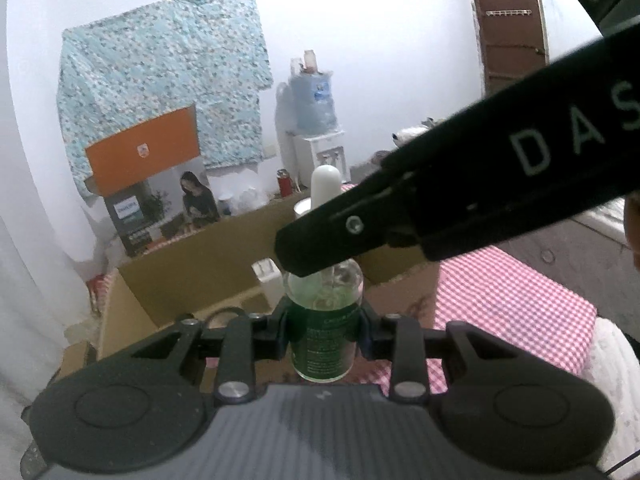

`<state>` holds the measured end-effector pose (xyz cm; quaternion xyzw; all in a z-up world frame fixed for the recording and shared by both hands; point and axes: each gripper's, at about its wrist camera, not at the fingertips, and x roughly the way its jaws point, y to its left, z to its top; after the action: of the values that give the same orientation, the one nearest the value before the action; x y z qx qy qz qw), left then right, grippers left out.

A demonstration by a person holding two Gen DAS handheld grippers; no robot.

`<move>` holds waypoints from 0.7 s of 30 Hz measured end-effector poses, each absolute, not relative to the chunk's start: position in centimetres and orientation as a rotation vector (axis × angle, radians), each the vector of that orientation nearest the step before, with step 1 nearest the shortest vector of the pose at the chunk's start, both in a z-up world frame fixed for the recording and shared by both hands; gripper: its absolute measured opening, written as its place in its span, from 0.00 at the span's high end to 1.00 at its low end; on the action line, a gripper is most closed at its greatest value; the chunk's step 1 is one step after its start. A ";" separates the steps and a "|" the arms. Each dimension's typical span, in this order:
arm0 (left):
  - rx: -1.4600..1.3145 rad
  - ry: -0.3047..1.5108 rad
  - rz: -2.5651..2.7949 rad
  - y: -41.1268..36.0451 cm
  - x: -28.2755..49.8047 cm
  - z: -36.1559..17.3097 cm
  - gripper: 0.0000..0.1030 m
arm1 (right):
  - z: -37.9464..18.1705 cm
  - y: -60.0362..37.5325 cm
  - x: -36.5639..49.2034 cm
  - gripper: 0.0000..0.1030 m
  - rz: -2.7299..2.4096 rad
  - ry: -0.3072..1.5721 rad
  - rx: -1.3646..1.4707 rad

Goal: Organize rigid objects
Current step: 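Lift the dropper bottle with the right gripper and carry it over the box, then lower the dropper bottle into the box and open the right gripper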

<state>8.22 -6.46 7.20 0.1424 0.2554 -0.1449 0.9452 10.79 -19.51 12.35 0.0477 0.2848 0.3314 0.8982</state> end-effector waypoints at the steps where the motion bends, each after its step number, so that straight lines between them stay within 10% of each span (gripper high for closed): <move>1: 0.289 0.517 -0.290 -6.4 8.4 7.5 0.68 | 12.8 -19.4 11.0 0.81 0.691 0.586 0.092; 21: 0.061 0.861 -0.390 -3.3 23.2 5.1 0.67 | 11.4 -18.4 26.2 0.82 0.662 0.817 0.094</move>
<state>23.23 -3.33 5.08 0.0294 0.4145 -0.1879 0.8899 26.18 -18.36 11.41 0.0451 0.3900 0.3157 0.8639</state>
